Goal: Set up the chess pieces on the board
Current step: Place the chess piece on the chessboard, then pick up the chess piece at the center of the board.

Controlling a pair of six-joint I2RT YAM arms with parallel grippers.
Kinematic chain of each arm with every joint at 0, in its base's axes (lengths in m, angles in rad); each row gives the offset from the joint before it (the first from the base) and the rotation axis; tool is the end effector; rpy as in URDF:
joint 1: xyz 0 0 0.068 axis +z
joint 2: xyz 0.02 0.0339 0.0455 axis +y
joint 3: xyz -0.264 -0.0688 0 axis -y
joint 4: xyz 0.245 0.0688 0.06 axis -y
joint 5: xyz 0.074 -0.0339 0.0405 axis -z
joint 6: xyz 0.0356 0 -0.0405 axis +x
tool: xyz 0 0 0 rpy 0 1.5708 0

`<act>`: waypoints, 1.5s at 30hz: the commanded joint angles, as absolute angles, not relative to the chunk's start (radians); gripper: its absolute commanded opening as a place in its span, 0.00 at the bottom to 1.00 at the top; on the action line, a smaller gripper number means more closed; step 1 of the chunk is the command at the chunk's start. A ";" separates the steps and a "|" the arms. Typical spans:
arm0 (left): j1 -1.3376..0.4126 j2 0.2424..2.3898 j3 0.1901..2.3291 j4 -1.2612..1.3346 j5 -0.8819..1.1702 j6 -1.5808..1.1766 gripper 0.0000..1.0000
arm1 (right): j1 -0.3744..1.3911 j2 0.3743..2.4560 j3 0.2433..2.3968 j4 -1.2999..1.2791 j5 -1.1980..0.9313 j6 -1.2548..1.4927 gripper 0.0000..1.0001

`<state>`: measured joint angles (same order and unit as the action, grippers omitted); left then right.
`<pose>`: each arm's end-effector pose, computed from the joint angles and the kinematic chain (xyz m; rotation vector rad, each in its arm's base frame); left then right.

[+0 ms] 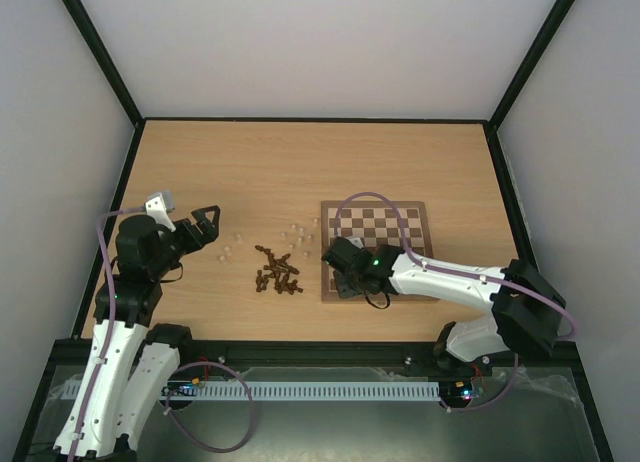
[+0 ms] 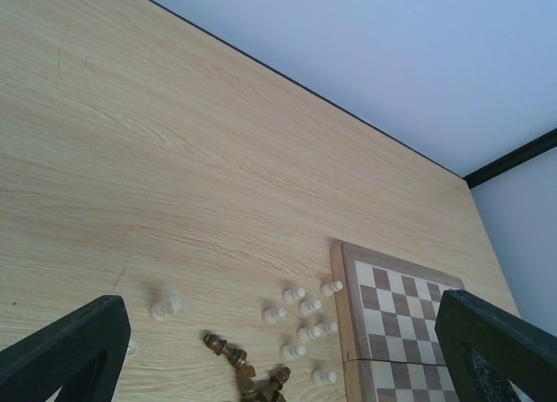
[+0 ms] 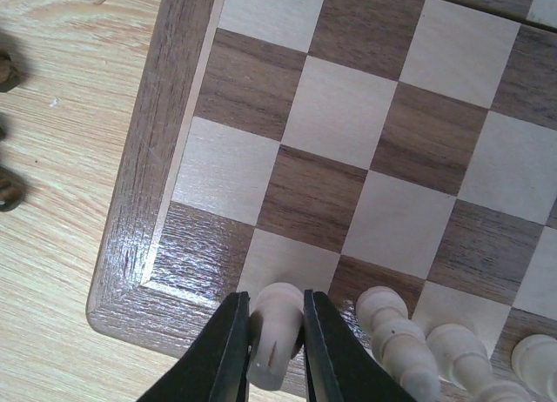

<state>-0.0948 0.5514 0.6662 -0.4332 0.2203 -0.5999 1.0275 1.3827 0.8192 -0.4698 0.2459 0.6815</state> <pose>0.1336 -0.0205 0.3054 -0.3333 1.9103 -0.6770 0.1446 0.2227 0.1995 -0.3588 2.5654 0.3277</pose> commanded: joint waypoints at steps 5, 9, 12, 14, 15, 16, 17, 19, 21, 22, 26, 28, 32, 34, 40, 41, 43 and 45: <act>-0.087 0.547 0.652 -0.423 0.235 -0.610 0.99 | 1.034 1.412 0.799 -0.471 0.250 0.691 0.17; -0.087 0.547 0.651 -0.424 0.236 -0.611 0.99 | 1.035 1.409 0.800 -0.476 0.250 0.692 0.25; -0.087 0.546 0.651 -0.424 0.235 -0.611 0.99 | 1.035 1.391 0.806 -0.482 0.251 0.692 0.35; -0.087 0.547 0.651 -0.421 0.235 -0.612 0.99 | 1.035 1.383 0.813 -0.488 0.255 0.690 0.38; -0.087 0.548 0.649 -0.420 0.235 -0.612 1.00 | 1.035 1.379 0.819 -0.490 0.257 0.687 0.38; -0.087 0.547 0.650 -0.419 0.237 -0.612 1.00 | 1.035 1.374 0.825 -0.492 0.258 0.682 0.39; -0.087 0.547 0.649 -0.419 0.238 -0.613 0.99 | 1.035 1.371 0.833 -0.492 0.258 0.676 0.39; -0.087 0.546 0.649 -0.419 0.237 -0.613 1.00 | 1.035 1.362 0.861 -0.496 0.254 0.666 0.39; -0.088 0.545 0.650 -0.419 0.239 -0.613 0.99 | 1.035 1.351 0.903 -0.491 0.235 0.651 0.39; -0.087 0.545 0.653 -0.419 0.239 -0.614 0.99 | 1.035 1.346 0.921 -0.483 0.225 0.644 0.40; -0.087 0.535 0.658 -0.417 0.251 -0.618 0.99 | 1.035 1.366 1.005 -0.454 0.197 0.606 0.40; -0.087 0.523 0.660 -0.414 0.253 -0.623 1.00 | 1.035 1.408 1.058 -0.449 0.189 0.590 0.40; -0.087 0.501 0.671 -0.430 0.265 -0.632 1.00 | 1.034 1.520 1.164 -0.435 0.180 0.559 0.39; -0.087 0.482 0.679 -0.437 0.288 -0.647 0.99 | 1.035 1.588 1.223 -0.426 0.166 0.546 0.38; -0.087 0.389 0.753 -0.470 0.330 -0.683 0.99 | 1.035 1.815 1.454 -0.421 0.092 0.509 0.35; -0.087 0.378 0.772 -0.484 0.325 -0.681 0.99 | 1.034 1.867 1.510 -0.425 0.084 0.504 0.35; -0.087 0.357 0.808 -0.507 0.323 -0.680 0.99 | 1.035 1.945 1.605 -0.438 0.072 0.494 0.36; -0.087 0.341 0.834 -0.518 0.327 -0.678 1.00 | 1.035 2.023 1.693 -0.447 0.057 0.483 0.39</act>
